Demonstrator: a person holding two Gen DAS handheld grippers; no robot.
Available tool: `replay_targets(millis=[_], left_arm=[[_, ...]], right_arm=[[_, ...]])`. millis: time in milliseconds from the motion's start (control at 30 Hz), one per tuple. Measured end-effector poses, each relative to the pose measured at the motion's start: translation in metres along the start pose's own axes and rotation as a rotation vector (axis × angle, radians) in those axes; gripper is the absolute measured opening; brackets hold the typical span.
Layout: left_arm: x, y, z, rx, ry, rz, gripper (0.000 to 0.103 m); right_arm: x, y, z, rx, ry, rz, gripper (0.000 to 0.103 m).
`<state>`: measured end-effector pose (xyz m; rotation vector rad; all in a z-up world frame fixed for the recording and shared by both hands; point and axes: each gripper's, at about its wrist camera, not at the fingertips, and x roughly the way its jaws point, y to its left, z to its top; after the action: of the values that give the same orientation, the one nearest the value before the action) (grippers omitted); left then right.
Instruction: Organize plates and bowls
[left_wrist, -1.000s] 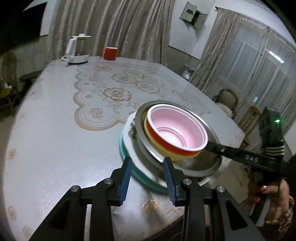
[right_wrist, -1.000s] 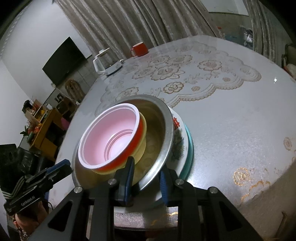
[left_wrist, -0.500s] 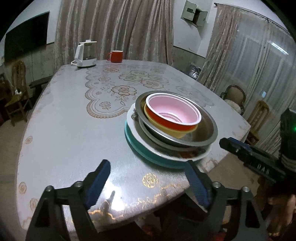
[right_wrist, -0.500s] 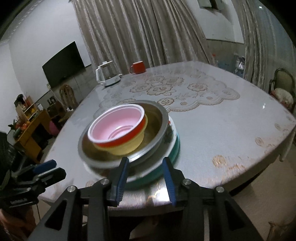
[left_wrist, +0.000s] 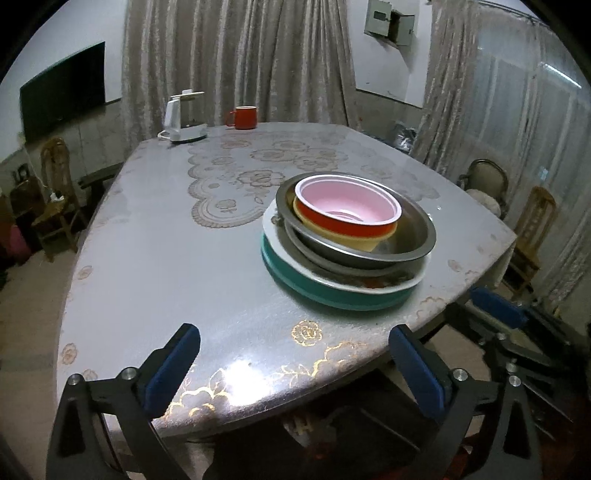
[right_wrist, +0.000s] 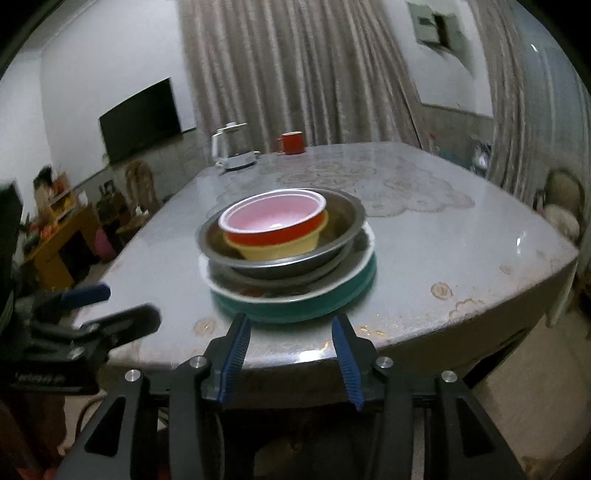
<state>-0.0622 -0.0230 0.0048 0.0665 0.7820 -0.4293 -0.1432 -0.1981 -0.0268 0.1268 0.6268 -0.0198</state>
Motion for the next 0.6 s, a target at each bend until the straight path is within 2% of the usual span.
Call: replay_targets(millis=[100, 300, 467, 600], left_arm=[[-0.001, 0.002, -0.002, -0.003, -0.003, 0.02, 0.103], [-0.009, 0.002, -0.003, 0.0, -0.035, 0.064, 0.103], [-0.011, -0.002, -0.002, 0.029, -0.051, 0.142, 0.103], [-0.01, 0.0, -0.002, 0.028, -0.051, 0.139, 0.103]], right_arm=[[-0.008, 0.003, 0.001, -0.014, -0.034, -0.008, 0.047], [-0.01, 0.005, -0.001, -0.004, -0.03, -0.013, 0.047], [-0.01, 0.005, 0.0, -0.006, -0.025, -0.012, 0.047], [-0.009, 0.005, 0.0, -0.006, -0.025, -0.014, 0.047]])
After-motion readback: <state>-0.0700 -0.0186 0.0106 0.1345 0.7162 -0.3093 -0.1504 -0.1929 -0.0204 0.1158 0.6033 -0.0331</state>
